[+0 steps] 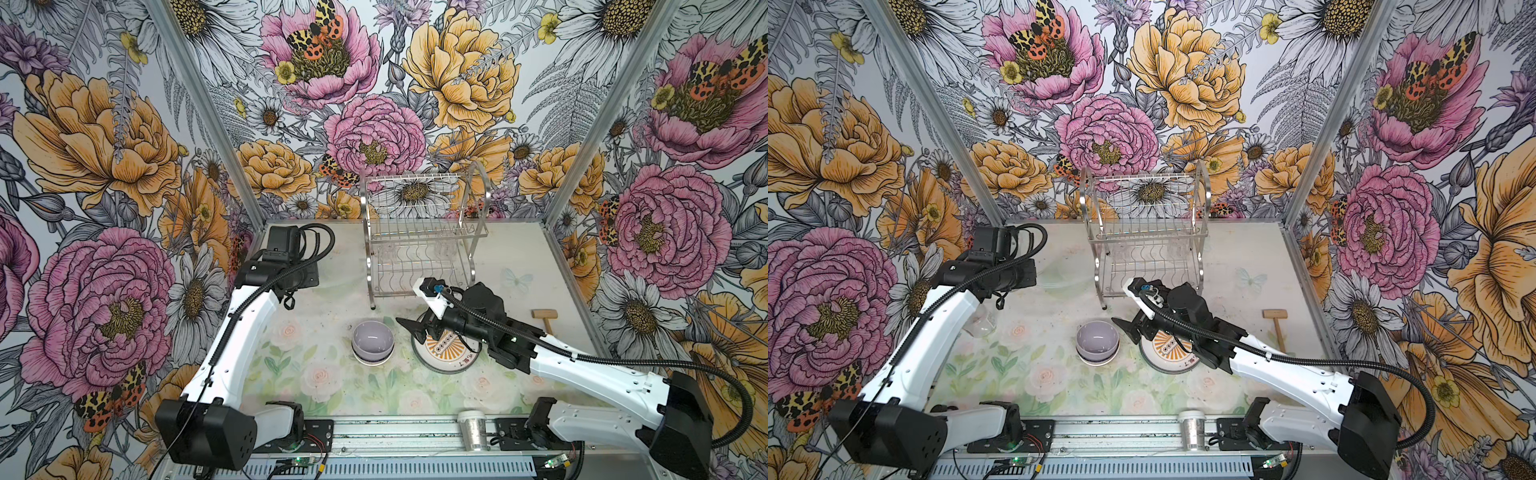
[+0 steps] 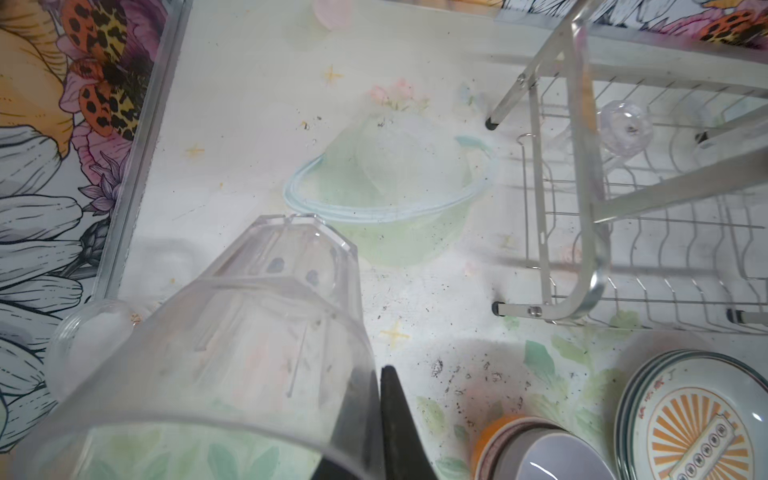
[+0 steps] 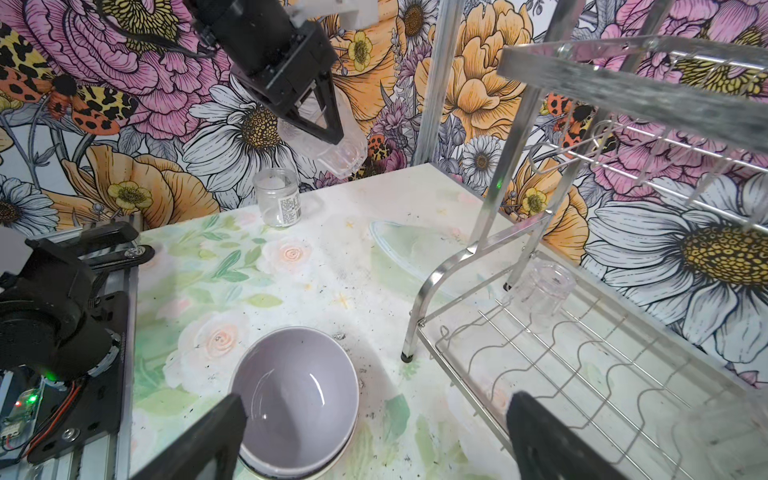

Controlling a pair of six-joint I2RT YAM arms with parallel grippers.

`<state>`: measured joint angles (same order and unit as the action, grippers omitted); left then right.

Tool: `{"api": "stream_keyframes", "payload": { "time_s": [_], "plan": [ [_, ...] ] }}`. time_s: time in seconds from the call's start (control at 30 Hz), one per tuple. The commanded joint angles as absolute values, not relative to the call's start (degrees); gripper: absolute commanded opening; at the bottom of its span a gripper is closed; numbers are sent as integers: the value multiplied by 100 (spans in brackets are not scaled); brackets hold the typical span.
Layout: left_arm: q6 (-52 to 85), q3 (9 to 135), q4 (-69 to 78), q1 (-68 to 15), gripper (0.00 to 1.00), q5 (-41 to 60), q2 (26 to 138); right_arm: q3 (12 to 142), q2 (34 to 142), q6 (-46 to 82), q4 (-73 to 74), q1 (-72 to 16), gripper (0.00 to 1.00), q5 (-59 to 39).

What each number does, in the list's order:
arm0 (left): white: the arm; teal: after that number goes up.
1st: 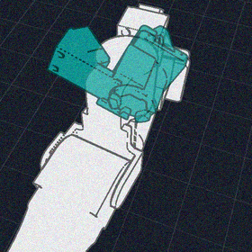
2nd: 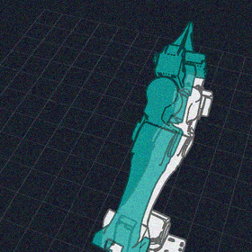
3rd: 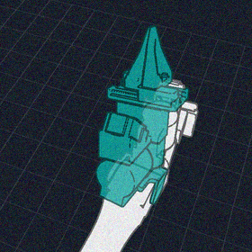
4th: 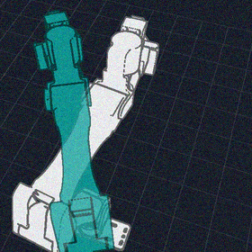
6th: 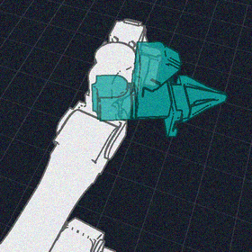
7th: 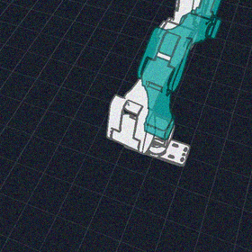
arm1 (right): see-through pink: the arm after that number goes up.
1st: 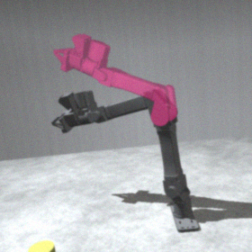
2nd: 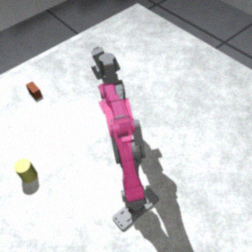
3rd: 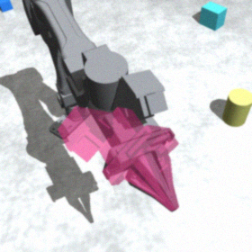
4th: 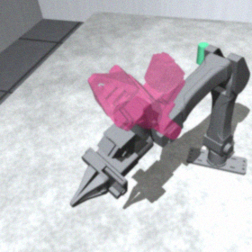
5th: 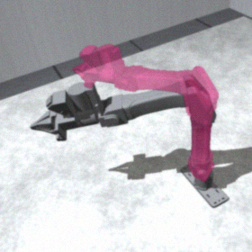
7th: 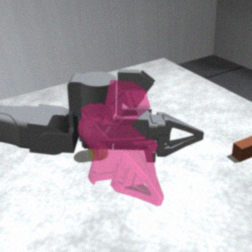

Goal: Unload the mixed dishes from the dish rack
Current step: 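Carry the clear cup with the left gripper beside the glass jar and lower it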

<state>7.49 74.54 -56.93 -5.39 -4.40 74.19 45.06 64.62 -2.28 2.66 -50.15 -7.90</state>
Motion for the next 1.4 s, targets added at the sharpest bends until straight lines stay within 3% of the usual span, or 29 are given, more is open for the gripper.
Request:
{"api": "stream_keyframes", "payload": {
  "time_s": [0.0,0.6,1.37],
  "plan": [
    [185,7831,-5755,-294,0,-85,7863,4630,6461,-307,384,-5060,100,-663],
    [-639,9020,-5902,439,0,-513,10617,4450,6261,-493,281,-5062,100,-673],
    [-853,9349,-5906,444,0,-691,11368,4511,6398,-466,246,-5063,100,-563]
  ]
}}
